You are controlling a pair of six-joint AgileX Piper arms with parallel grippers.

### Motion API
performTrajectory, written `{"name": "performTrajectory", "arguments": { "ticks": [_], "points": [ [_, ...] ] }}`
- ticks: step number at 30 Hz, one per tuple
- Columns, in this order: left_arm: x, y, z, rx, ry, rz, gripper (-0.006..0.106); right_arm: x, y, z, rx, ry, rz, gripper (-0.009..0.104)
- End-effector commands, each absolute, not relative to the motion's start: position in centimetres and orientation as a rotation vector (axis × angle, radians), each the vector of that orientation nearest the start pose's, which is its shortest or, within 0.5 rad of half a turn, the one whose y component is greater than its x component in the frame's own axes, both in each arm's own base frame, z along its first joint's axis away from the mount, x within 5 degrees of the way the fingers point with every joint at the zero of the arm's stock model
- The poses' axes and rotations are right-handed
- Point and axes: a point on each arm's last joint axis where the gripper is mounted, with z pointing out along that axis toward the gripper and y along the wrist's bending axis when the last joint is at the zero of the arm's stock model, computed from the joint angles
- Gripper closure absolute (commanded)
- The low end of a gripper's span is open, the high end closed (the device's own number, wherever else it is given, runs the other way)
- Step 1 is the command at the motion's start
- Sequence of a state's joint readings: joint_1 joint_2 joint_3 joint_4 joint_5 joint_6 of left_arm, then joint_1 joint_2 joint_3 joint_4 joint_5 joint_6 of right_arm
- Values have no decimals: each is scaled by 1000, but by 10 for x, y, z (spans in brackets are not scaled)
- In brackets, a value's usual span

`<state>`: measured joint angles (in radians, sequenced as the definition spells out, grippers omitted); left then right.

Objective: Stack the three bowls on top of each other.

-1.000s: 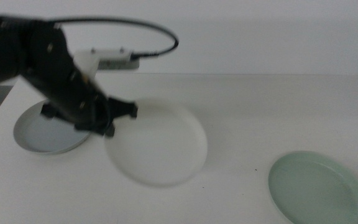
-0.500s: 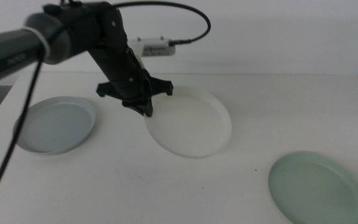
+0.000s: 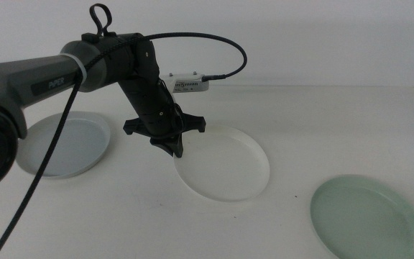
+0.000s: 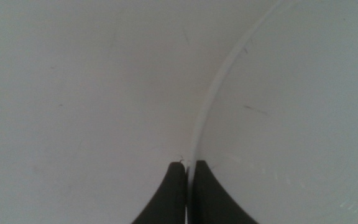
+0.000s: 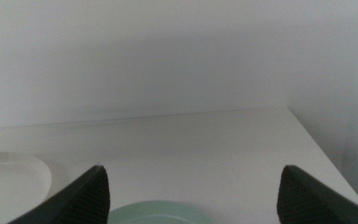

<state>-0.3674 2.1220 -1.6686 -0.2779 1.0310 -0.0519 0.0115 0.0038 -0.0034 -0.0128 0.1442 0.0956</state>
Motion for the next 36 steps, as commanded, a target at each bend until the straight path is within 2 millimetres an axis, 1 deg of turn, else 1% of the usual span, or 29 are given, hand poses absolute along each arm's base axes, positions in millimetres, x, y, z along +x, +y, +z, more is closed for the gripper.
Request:
{"name": "performTrajectory", "arguments": {
  "ticks": [1,4,7,10,13,16,19,20,23,26,29,31,36],
  "points": [
    [402,-180,189,292,2984,-440,102,56,0,201,53,1615,58,15],
    [402,-180,183,309,2998,-434,102,56,0,201,53,1615,58,15],
    [403,-181,177,317,3012,-441,98,56,0,201,53,1615,58,15],
    [403,-181,171,329,3022,-437,92,56,0,201,53,1615,58,15],
    [403,-181,171,339,3019,-436,82,56,0,201,53,1615,58,15],
    [403,-181,171,368,3013,-435,64,56,0,201,53,1615,58,15],
    [403,-181,172,436,3010,-432,43,56,0,201,53,1615,58,15],
    [402,-181,174,454,3012,-426,34,56,0,201,53,1615,58,15],
    [399,-176,188,484,3001,-384,8,56,0,201,53,1615,58,15],
    [394,-173,209,495,2967,-369,7,56,0,201,53,1615,58,15],
    [387,-168,236,506,2916,-345,7,56,0,201,53,1615,58,15],
    [381,-164,253,485,2892,-328,7,56,0,201,53,1615,58,15],
    [360,-156,293,436,2820,-342,7,56,0,201,53,1615,58,15]
  ]
}}
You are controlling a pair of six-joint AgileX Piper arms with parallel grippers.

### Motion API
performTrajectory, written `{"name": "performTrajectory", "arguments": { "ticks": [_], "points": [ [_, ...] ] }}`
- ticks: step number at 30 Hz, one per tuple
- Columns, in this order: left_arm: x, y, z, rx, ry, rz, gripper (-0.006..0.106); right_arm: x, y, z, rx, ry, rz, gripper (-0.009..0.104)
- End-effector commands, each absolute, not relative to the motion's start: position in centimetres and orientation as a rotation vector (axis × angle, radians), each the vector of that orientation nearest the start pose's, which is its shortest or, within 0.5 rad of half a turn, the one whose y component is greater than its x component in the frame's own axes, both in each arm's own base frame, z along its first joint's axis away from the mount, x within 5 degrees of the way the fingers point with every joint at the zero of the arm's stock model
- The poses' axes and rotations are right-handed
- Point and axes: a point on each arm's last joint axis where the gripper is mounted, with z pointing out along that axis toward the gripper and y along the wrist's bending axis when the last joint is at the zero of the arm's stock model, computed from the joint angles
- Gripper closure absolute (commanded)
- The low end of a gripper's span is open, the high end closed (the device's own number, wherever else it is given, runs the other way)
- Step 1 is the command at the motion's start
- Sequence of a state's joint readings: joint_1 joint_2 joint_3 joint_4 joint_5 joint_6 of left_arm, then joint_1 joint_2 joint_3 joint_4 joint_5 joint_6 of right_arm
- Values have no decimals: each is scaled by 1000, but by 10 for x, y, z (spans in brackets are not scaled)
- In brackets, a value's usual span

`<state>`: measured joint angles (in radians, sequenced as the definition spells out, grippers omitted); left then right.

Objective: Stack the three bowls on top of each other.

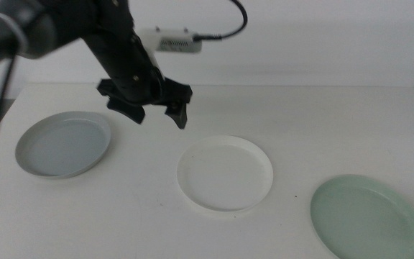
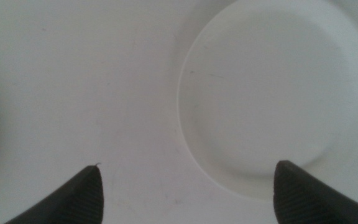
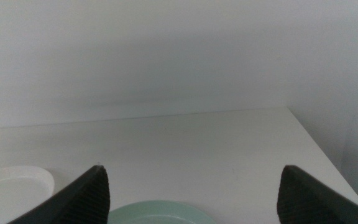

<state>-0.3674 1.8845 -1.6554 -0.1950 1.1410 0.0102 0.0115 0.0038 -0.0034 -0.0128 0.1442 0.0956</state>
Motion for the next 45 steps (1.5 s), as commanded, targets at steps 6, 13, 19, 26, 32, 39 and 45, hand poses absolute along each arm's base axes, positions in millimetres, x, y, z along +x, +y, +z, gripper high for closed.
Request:
{"name": "performTrajectory", "arguments": {
  "ticks": [6,13,19,26,32,39,45],
  "points": [
    [332,-130,321,322,2788,-173,7,56,0,201,53,1615,58,15],
    [316,-72,331,113,2778,-94,7,56,0,201,53,1615,58,15],
    [316,-14,333,-42,2810,-68,7,56,0,201,53,1615,58,15],
    [321,47,341,-229,2761,-198,7,56,0,201,53,1615,58,15],
    [343,79,349,-205,2709,-147,7,56,0,201,53,1615,58,15],
    [374,106,335,-266,2709,-151,7,56,0,201,53,1615,58,15],
    [408,125,292,-299,2778,-163,7,56,0,201,58,1615,63,15]
  ]
}}
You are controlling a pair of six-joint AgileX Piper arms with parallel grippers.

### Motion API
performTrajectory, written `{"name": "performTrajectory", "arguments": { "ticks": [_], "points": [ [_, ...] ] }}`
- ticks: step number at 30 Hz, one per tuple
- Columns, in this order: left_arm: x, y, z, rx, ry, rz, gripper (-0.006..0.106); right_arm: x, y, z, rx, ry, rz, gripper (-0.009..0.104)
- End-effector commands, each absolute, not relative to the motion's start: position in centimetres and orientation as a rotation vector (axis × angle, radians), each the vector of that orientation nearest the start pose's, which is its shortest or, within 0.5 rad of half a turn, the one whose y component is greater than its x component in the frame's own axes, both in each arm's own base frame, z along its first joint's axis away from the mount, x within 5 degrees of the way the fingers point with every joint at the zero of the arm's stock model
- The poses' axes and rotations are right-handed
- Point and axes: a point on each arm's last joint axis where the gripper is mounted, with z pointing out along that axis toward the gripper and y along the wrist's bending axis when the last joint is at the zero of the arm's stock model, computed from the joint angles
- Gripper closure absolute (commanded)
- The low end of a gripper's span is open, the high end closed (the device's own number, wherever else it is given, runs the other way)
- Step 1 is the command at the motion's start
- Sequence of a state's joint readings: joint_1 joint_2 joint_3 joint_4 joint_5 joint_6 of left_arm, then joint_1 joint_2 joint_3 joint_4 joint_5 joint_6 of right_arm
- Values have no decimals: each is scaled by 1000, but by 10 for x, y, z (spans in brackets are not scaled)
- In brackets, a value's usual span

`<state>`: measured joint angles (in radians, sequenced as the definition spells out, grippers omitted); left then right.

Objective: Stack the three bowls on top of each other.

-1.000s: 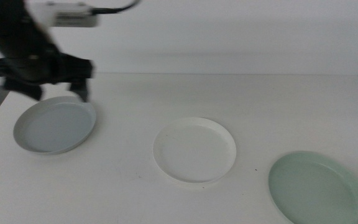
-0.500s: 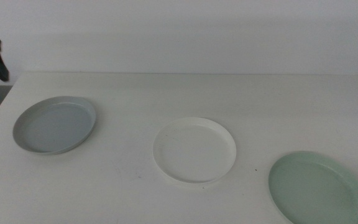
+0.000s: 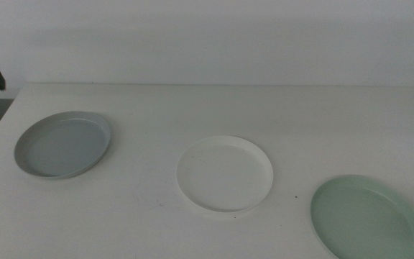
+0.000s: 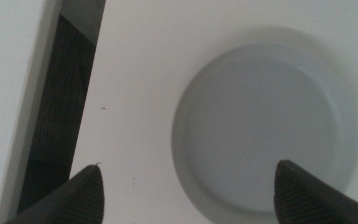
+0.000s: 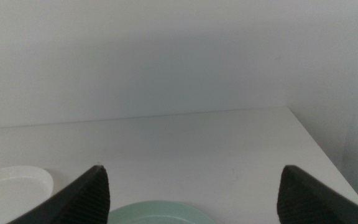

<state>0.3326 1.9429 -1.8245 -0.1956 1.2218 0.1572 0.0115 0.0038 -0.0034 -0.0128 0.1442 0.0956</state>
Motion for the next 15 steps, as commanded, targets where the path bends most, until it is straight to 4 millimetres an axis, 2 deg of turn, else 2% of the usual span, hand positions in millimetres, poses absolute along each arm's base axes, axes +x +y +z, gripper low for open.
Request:
{"name": "performTrajectory", "arguments": {
  "ticks": [1,7,15],
  "points": [
    [412,127,286,-298,2790,-160,7,56,0,201,58,1615,63,15],
    [435,136,245,-252,2862,-162,7,56,0,201,58,1615,63,15],
    [445,138,202,-172,2942,-213,7,56,0,201,58,1615,63,15]
  ]
}}
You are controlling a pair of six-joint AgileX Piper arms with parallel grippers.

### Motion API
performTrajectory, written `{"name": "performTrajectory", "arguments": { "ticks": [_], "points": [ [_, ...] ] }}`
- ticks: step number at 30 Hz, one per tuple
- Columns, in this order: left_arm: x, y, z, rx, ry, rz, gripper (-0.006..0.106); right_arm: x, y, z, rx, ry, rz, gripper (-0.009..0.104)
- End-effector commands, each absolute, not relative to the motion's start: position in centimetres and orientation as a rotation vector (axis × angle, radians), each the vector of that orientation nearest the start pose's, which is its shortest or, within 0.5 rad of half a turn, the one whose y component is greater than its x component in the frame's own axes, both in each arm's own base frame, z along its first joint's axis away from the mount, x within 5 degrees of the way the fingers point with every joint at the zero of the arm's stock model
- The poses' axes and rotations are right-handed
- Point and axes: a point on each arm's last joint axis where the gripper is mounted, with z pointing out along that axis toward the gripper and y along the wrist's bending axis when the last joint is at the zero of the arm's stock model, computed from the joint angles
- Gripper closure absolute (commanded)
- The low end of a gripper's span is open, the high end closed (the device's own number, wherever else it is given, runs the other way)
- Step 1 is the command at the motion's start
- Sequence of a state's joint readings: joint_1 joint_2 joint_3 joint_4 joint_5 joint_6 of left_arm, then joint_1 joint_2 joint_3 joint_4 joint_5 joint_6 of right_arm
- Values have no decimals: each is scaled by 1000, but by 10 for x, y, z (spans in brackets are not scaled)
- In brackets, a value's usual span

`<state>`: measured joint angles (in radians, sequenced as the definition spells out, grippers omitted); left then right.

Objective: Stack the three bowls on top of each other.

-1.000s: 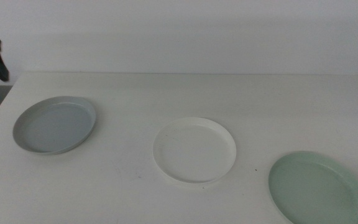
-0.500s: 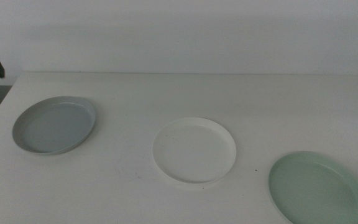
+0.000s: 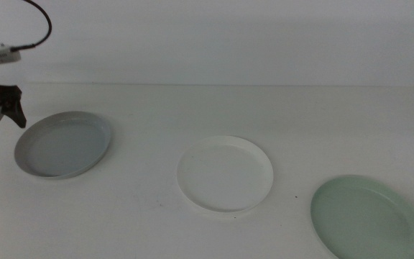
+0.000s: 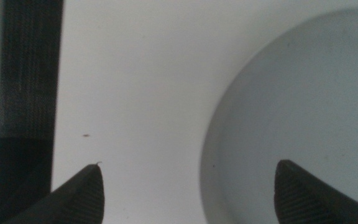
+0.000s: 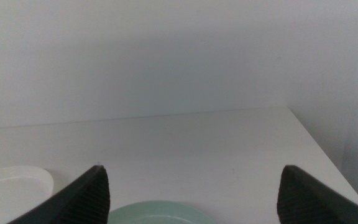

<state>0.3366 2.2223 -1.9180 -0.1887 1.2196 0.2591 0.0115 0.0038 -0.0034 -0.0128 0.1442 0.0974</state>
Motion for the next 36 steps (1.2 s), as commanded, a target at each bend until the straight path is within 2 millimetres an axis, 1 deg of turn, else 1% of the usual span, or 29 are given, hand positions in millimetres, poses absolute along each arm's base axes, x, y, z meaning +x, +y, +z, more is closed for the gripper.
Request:
{"name": "performTrajectory", "arguments": {
  "ticks": [1,4,6,13,16,19,22,25,28,32,33,36],
  "points": [
    [446,138,199,-157,2946,-225,7,56,0,201,58,1615,63,15],
    [448,134,190,-108,2948,-284,7,56,0,201,58,1615,63,15],
    [450,132,186,-96,2955,-293,7,56,0,201,58,1615,63,15],
    [454,129,170,-66,2983,-251,7,56,0,201,58,1615,63,15],
    [457,127,165,-61,2974,-242,11,56,0,201,58,1615,63,15],
    [459,125,157,-57,2982,-248,18,56,0,201,58,1615,63,15],
    [459,124,152,-55,2996,-256,29,56,0,201,58,1615,63,15],
    [460,123,150,-58,3001,-263,44,56,0,201,58,1615,63,15],
    [459,123,150,-59,3002,-267,65,56,0,201,58,1615,63,15],
    [458,121,151,-71,3018,-294,100,56,0,201,58,1615,63,15],
    [456,120,155,-73,3024,-308,102,56,0,201,58,1615,63,15],
    [452,119,174,-65,2996,-289,102,56,0,201,58,1615,63,15]
  ]
}}
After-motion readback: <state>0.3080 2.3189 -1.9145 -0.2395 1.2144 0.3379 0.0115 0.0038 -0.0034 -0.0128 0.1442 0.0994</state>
